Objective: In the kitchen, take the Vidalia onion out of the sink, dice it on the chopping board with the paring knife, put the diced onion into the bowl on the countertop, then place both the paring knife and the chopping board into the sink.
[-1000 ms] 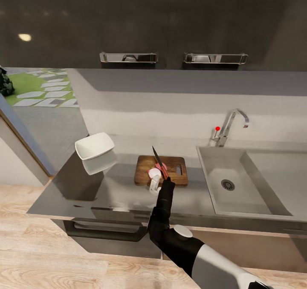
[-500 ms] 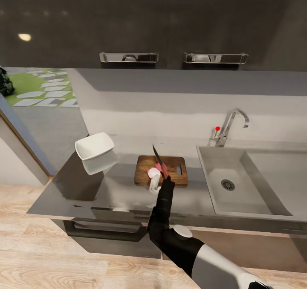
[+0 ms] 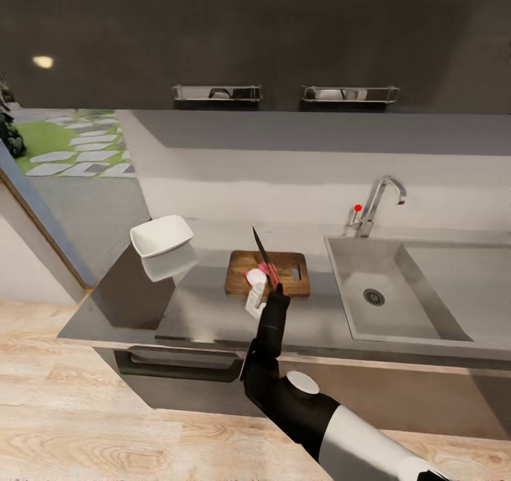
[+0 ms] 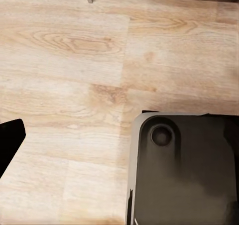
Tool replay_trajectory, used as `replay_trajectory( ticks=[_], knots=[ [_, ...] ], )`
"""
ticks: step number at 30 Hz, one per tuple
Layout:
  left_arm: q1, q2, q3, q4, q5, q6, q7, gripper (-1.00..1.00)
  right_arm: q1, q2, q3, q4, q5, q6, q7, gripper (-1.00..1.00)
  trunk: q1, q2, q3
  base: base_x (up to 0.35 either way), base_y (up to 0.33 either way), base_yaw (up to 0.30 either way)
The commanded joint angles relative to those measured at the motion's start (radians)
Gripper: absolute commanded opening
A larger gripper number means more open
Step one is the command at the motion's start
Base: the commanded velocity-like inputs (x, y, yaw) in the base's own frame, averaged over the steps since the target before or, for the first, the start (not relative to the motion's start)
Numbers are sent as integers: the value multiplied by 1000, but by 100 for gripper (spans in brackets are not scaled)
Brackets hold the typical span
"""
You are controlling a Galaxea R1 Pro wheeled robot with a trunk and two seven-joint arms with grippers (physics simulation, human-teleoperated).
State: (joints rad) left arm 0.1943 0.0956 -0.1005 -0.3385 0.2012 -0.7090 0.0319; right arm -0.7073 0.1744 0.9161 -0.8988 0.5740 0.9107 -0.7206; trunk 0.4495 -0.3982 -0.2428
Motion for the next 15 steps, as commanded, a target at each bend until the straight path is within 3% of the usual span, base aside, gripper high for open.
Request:
replay_trajectory(
  ticks=[1,9,11,15],
  knots=[
    [1,1,-8,-2,9,-1,3,100,-1,0,3,-5,-5,3,-4,-100,0,-2,-2,-34,0,0],
    [1,1,-7,-2,9,-1,4,100,-1,0,4,-19,-19,2,34,-100,0,-2,-2,-8,0,0],
    [1,1,-7,-2,9,-1,3,100,-1,0,3,-13,-20,2,140,-100,0,-2,-2,62,0,0],
    [1,1,-7,-2,9,0,3,100,-1,0,3,-8,-21,2,173,-100,0,-2,-2,234,0,0]
  ],
)
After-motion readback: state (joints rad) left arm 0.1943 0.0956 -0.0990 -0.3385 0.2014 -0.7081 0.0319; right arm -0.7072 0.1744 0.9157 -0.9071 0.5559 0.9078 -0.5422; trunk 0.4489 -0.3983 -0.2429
